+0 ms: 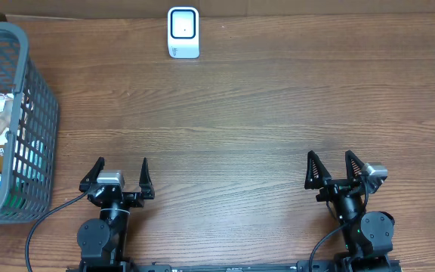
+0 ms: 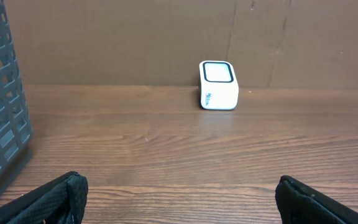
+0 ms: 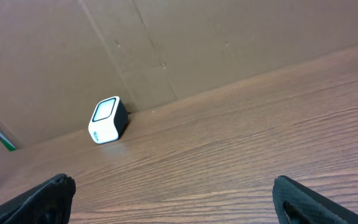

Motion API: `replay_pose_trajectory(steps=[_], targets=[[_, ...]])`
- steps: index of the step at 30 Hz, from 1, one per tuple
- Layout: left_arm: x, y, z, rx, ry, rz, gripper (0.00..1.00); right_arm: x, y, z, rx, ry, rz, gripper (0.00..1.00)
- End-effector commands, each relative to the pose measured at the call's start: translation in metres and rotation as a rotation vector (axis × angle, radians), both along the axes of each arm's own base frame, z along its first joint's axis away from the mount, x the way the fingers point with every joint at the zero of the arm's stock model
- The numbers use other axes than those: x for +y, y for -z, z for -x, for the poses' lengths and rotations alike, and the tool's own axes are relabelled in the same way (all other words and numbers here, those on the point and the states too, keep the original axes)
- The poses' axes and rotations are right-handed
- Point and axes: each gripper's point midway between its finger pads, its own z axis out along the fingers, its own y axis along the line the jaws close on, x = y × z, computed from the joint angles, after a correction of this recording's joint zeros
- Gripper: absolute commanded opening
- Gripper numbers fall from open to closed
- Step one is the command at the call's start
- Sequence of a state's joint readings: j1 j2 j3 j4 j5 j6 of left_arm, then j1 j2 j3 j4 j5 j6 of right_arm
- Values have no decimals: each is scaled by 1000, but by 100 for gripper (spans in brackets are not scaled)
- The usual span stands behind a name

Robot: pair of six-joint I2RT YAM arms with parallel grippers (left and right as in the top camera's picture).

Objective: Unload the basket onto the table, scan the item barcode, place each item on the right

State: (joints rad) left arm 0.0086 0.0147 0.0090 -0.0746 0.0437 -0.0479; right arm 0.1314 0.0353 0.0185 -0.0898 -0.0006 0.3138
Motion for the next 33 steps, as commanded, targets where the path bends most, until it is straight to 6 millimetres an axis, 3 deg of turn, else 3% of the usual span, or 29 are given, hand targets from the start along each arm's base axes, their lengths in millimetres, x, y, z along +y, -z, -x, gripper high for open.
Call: replay_pose_trajectory(steps=[1, 33], targets=[[3, 0, 0, -6, -15, -20, 99, 0, 1, 0, -7, -2, 3, 100], [1, -8, 1, -20, -2, -26, 99, 0, 1, 0, -7, -2, 3, 100]])
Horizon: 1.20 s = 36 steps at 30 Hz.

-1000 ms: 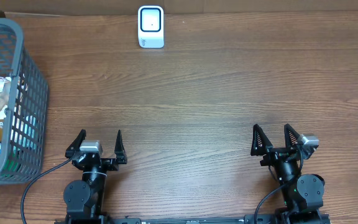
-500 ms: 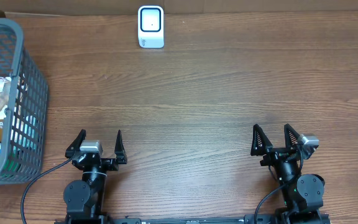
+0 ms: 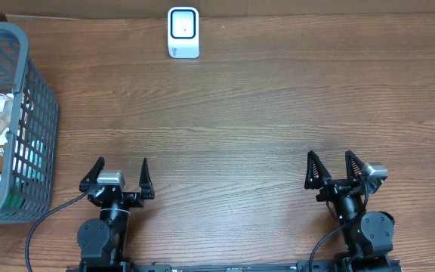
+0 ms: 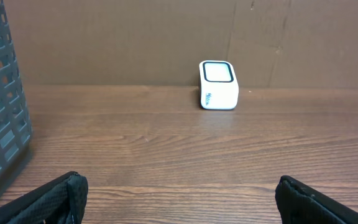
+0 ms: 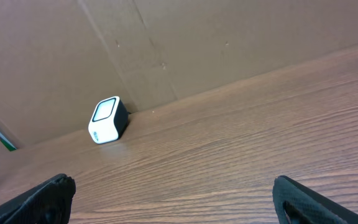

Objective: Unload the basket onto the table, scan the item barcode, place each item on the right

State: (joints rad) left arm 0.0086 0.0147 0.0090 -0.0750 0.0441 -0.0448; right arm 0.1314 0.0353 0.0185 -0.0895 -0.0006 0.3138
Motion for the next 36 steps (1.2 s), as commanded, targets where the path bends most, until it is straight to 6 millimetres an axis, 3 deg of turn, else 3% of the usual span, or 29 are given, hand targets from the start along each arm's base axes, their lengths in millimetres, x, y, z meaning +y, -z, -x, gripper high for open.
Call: replay_pose_trajectory(steps=[1, 13, 21, 29, 36], targets=[[1, -11, 2, -27, -3, -23, 99, 0, 1, 0, -7, -2, 3, 100], [0, -48, 9, 9, 8, -56, 100, 0, 1, 0, -7, -2, 3, 100], [-12, -83, -5, 87, 80, -56, 100, 0, 1, 0, -7, -2, 3, 100], [-26, -125, -29, 286, 170, -24, 100, 0, 1, 0, -7, -2, 3, 100], [-36, -148, -40, 627, 221, 57, 100, 0, 1, 0, -7, -2, 3, 100]])
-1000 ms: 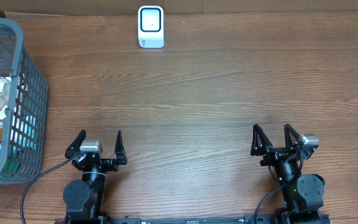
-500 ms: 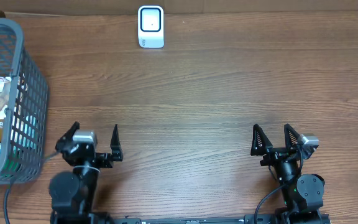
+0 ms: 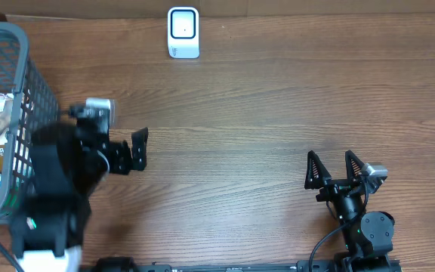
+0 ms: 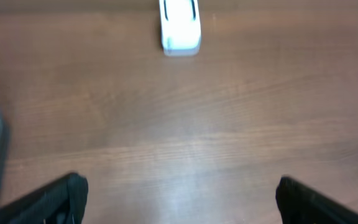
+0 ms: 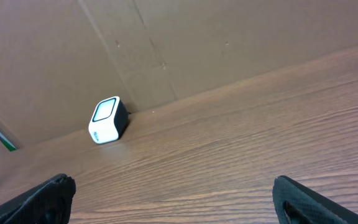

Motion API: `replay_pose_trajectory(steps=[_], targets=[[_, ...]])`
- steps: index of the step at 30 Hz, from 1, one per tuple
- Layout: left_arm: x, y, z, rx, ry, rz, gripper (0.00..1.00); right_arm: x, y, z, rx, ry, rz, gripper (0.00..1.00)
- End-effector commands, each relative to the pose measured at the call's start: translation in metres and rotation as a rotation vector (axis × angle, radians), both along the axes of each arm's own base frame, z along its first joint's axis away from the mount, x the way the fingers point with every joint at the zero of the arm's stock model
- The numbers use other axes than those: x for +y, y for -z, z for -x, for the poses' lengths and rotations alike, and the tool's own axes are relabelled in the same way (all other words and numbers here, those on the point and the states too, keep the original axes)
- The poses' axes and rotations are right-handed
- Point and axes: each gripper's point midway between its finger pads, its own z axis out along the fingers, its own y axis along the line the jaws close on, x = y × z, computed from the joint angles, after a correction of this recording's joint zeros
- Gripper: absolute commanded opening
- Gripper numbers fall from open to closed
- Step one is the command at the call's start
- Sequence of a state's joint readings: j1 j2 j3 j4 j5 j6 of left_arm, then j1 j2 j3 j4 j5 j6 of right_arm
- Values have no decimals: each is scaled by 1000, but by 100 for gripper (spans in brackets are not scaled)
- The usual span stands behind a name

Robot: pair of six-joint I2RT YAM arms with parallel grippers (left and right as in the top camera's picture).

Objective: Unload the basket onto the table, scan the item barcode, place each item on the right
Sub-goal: 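Swing the left gripper over and down into the grey basket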

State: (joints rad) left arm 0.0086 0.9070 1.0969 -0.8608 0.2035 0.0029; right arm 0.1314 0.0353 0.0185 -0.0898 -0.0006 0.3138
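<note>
The white barcode scanner (image 3: 183, 32) stands at the table's far edge, also seen blurred in the left wrist view (image 4: 180, 28) and the right wrist view (image 5: 109, 119). Packaged items lie inside the grey basket (image 3: 42, 94) at the left. My left gripper (image 3: 131, 151) is raised above the table just right of the basket, open and empty (image 4: 179, 199), looking down at bare wood. My right gripper (image 3: 337, 170) sits open at the near right edge, empty (image 5: 173, 199).
A brown cardboard wall (image 5: 197, 37) backs the table behind the scanner. The basket's wall shows blurred at the left edge of the left wrist view. Bare wood table (image 3: 278, 113) stretches between the scanner and the arms.
My left arm has left its low place at the near edge and is now raised and farther forward, beside the basket, its camera tilted down. The right arm has not moved.
At both earlier moments the two grippers rested open at the near edge, facing the scanner, with nothing changing. By now the left arm has lifted and come forward next to the basket, still open and empty.
</note>
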Motion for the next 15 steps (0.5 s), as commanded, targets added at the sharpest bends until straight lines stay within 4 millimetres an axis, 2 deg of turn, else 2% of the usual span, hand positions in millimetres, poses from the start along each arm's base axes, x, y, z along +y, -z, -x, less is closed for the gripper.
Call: replay_pose_trajectory(steps=[1, 7, 12, 15], targets=[[-12, -31, -9, 94, 51, 58, 100, 0, 1, 0, -7, -2, 3, 100], [-22, -51, -22, 234, 90, 113, 99, 0, 1, 0, -7, -2, 3, 100], [-26, -45, -35, 255, 129, 107, 100, 0, 1, 0, -7, -2, 3, 100], [-22, -42, -45, 256, 97, 105, 92, 0, 1, 0, -7, -2, 3, 100]])
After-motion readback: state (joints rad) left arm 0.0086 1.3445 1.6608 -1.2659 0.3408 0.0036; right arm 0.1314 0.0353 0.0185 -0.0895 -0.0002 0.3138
